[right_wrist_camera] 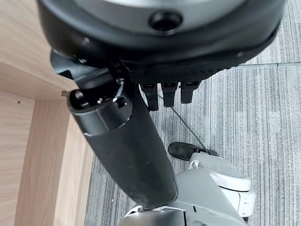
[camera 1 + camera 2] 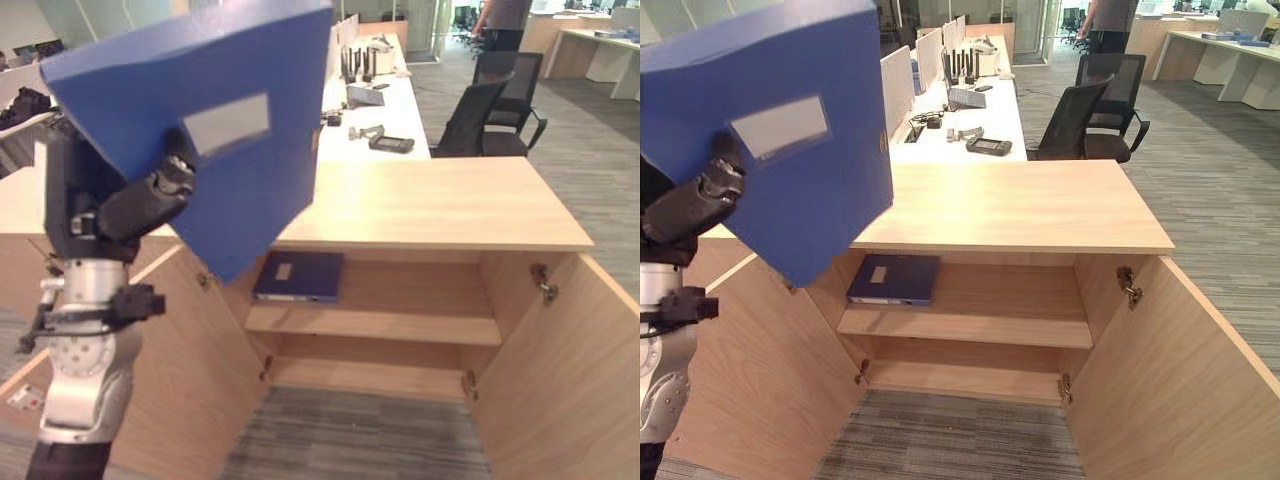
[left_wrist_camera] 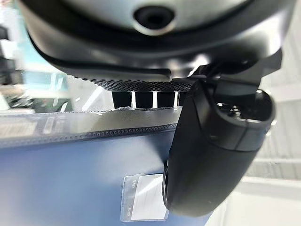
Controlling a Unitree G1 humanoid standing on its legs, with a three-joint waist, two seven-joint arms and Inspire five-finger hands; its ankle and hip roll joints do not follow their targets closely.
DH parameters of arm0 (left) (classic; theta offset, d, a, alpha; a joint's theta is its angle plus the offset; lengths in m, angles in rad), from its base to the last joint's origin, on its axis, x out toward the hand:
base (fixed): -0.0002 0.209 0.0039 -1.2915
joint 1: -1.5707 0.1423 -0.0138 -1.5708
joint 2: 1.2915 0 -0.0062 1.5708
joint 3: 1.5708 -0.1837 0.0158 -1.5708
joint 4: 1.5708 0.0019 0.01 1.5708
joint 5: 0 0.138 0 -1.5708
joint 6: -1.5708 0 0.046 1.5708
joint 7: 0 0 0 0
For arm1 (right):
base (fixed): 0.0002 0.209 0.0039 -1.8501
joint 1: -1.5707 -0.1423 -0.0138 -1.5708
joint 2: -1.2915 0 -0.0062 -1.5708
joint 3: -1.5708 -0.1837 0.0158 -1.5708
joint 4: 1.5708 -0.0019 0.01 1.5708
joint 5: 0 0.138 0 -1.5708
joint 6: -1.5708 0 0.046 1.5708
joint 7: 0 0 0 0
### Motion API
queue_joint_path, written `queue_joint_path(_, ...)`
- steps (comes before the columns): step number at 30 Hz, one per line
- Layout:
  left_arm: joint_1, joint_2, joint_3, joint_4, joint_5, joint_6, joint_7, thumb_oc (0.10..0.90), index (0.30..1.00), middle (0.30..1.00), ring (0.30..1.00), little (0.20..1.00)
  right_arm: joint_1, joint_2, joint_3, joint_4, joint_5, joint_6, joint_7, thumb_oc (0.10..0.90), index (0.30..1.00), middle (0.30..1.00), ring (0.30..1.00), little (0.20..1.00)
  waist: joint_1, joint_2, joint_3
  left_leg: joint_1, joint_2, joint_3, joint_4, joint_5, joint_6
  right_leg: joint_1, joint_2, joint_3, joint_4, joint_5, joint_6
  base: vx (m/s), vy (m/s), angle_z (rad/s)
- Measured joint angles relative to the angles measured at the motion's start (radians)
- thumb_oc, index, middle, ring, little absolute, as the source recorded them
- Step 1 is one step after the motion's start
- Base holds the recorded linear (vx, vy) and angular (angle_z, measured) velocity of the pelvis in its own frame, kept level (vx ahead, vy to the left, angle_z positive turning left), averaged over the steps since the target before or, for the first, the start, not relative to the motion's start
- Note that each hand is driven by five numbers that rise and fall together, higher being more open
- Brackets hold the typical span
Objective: Put the empty folder in the office cabinet
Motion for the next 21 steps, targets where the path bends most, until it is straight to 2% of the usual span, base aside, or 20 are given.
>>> queue_joint_path(7, 0.061, 0.006, 0.036, 0.000, -0.088, 0.028, -0.131, 0.400, 0.300, 0.300, 0.300, 0.300, 0.004, -0.004, 0.008, -0.023, 0.000, 0.003, 0.020, 0.800, 0.900, 0.900, 0.900, 0.900, 0.022, -0.004, 0.001, 0.003, -0.002, 0.000, 0.000, 0.003, -0.005, 0.001, -0.001, 0.002, 0.000, 0.004, -0.005, 0.00, 0.001, 0.00)
queue_joint_path(11, 0.064, 0.063, 0.044, 0.001, -0.146, 0.070, -0.217, 0.400, 0.300, 0.300, 0.300, 0.300, 0.002, -0.009, 0.016, -0.055, 0.000, 0.000, 0.033, 0.800, 0.900, 0.900, 0.900, 0.900, 0.023, -0.007, 0.003, 0.004, -0.001, 0.000, 0.000, 0.003, -0.006, 0.001, 0.000, -0.001, 0.000, 0.003, -0.004, -0.01, 0.005, 0.00)
queue_joint_path(17, 0.067, 0.259, 0.025, -0.012, -0.250, 0.180, -0.463, 0.400, 0.300, 0.300, 0.300, 0.300, -0.040, -0.004, 0.048, -0.085, 0.021, -0.016, 0.080, 0.800, 0.900, 0.900, 0.900, 0.900, 0.038, -0.006, 0.004, 0.004, -0.001, 0.005, 0.000, 0.004, -0.007, 0.002, 0.000, 0.003, 0.000, 0.000, 0.001, 0.00, 0.002, -0.01)
queue_joint_path(21, 0.068, 0.306, -0.020, -0.026, -0.249, 0.218, -0.526, 0.400, 0.300, 0.300, 0.300, 0.300, -0.054, 0.002, 0.068, -0.106, 0.021, -0.026, 0.092, 0.800, 0.900, 0.900, 0.900, 0.900, 0.044, -0.002, 0.004, 0.005, -0.002, 0.005, 0.000, 0.004, -0.007, 0.002, 0.000, 0.003, 0.000, 0.001, 0.001, 0.00, 0.000, 0.00)
